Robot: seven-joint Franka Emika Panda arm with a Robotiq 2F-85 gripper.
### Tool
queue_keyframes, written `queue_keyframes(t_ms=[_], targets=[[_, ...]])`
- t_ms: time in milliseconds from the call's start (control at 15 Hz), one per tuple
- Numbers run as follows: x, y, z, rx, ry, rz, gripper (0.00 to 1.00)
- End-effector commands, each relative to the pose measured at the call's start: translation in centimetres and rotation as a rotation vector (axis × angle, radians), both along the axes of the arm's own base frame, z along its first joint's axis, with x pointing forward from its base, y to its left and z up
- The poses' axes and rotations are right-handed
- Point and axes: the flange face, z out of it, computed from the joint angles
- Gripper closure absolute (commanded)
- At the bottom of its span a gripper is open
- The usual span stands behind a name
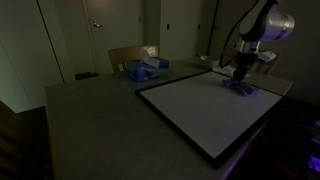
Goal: Use the towel to wipe the whiteboard
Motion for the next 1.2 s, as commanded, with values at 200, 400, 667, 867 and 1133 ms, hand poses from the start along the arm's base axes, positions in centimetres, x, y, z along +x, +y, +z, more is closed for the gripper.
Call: queue_keyframes(t_ms=[200, 400, 667, 867, 1133], targets=[[-7.3, 1.7, -3.9, 0.026, 0.088, -0.008, 0.97], [-8.8, 2.1, -4.1, 0.024, 0.082, -0.015, 0.97], [-10.4, 2.6, -4.2, 0.018, 0.073, -0.025, 0.97], [-11.2, 2.8, -4.4, 0.010, 0.064, -0.027, 0.97], [-10.2, 1.6, -5.2, -0.004, 0.080, -0.025, 0.97]])
